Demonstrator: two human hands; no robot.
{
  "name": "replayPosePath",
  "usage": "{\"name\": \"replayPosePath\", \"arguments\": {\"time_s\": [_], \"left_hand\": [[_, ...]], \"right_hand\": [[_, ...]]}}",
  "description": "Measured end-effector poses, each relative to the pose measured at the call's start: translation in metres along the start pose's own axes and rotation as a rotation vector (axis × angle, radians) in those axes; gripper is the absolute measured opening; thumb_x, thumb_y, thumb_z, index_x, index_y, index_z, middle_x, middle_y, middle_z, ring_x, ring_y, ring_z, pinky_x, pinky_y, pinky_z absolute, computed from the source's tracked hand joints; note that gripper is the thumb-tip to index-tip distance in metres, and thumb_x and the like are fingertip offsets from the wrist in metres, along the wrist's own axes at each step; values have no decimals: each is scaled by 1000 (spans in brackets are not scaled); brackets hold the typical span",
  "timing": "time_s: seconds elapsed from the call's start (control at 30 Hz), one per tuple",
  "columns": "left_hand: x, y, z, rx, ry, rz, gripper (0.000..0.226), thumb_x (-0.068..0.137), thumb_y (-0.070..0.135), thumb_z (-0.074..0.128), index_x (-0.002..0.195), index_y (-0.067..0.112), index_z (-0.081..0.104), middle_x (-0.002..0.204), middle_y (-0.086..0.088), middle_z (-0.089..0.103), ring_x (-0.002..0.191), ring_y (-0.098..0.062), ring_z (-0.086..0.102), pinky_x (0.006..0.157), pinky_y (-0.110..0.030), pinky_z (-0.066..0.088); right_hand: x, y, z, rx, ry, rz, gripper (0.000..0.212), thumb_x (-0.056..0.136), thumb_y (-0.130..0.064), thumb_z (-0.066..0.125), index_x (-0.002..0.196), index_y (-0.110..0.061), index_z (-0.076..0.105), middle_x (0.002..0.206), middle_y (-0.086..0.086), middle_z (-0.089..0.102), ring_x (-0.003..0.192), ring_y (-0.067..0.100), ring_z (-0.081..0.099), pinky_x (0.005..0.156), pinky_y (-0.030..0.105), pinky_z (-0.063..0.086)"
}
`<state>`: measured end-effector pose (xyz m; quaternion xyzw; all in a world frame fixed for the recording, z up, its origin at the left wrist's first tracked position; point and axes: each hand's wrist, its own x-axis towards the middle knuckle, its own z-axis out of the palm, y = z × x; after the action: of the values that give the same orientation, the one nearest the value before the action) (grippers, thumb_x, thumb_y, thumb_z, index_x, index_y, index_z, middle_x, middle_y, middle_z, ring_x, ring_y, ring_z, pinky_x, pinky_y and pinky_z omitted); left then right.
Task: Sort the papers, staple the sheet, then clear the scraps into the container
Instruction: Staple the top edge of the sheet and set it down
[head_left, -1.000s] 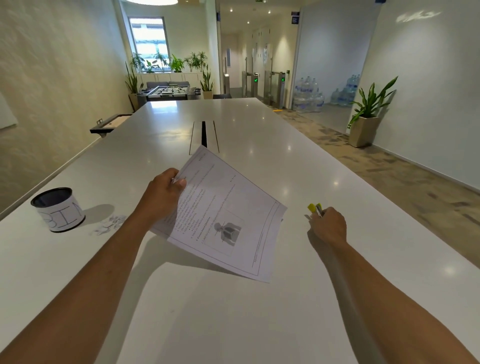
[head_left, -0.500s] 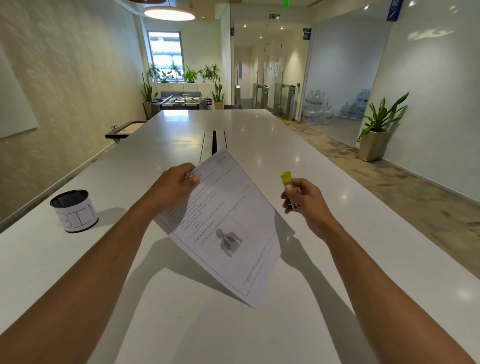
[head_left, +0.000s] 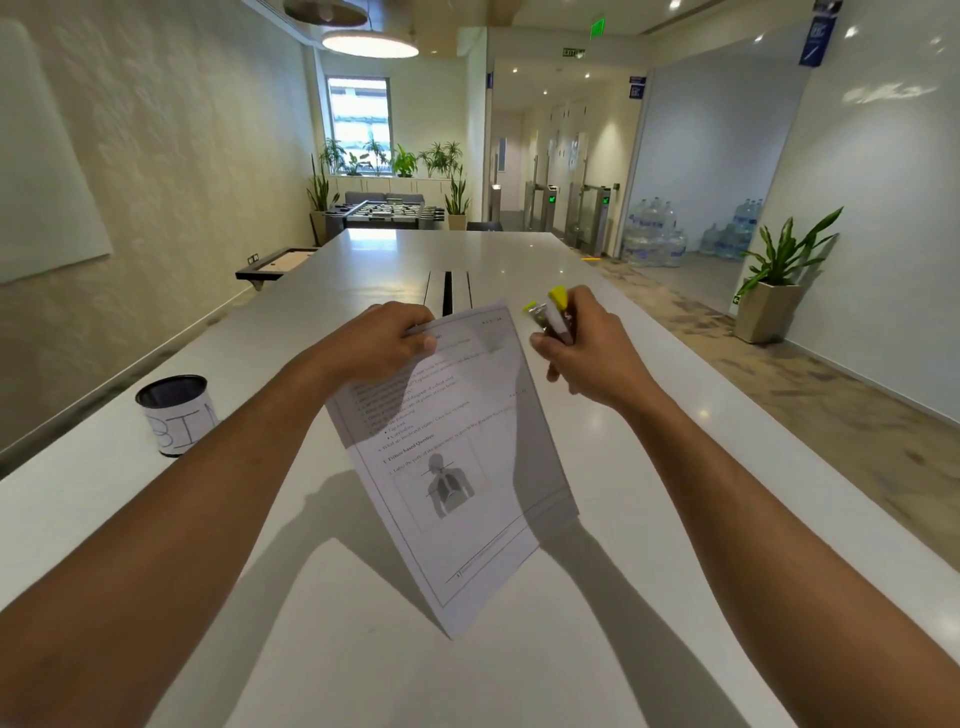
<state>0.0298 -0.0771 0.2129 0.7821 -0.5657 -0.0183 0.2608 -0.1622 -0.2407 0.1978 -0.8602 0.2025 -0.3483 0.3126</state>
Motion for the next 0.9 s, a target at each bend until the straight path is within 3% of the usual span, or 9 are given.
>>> {"name": "replayPosePath", "arguments": {"time_s": [0.07, 0.13, 0.27, 0.4, 0.6, 0.9], "left_hand": [[0, 2, 0, 10, -15, 4, 17, 98, 31, 51, 83, 26, 57, 78, 12, 58, 74, -12, 56, 62, -31, 41], [0, 4, 0, 15, -23, 5, 17, 98, 30, 51, 87, 20, 59, 78, 13, 58, 74, -13, 56, 63, -31, 42], [2, 4, -2, 30, -33, 9, 18, 98, 30, 51, 90, 18, 60, 80, 13, 58, 76, -14, 56, 63, -31, 43], [4, 6, -4, 49, -42, 20, 18, 97, 30, 52, 79, 28, 55, 80, 12, 57, 77, -14, 55, 64, -31, 41], [6, 9, -3, 63, -47, 24, 16, 97, 30, 51, 82, 34, 55, 83, 14, 57, 79, -14, 55, 64, -32, 41], [6, 11, -2, 84, -35, 33, 21, 97, 30, 51, 77, 35, 53, 82, 16, 56, 80, -17, 56, 65, -32, 40]], "right_hand": [[2, -3, -4, -59, 5, -25, 24, 92, -10, 55, 112, -11, 41, 100, 10, 65, 71, 23, 66, 47, 20, 46], [2, -6, -7, -83, -12, -54, 28, 91, -4, 54, 114, -11, 38, 98, 11, 67, 80, 24, 64, 61, 26, 49], [1, -12, -11, -148, -102, -90, 44, 88, -33, 66, 119, -17, 39, 84, 8, 63, 76, 18, 61, 66, 31, 47], [3, -12, -16, -239, -204, -101, 49, 86, -54, 58, 118, -19, 46, 88, -3, 57, 77, 9, 54, 67, 26, 45], [3, -14, -18, -272, -198, -186, 46, 93, -55, 42, 112, -14, 53, 92, 1, 57, 76, 12, 49, 65, 31, 40], [4, -7, -19, -328, -113, -183, 51, 86, -55, 57, 120, -17, 54, 114, 1, 61, 98, 14, 55, 85, 37, 49]]}}
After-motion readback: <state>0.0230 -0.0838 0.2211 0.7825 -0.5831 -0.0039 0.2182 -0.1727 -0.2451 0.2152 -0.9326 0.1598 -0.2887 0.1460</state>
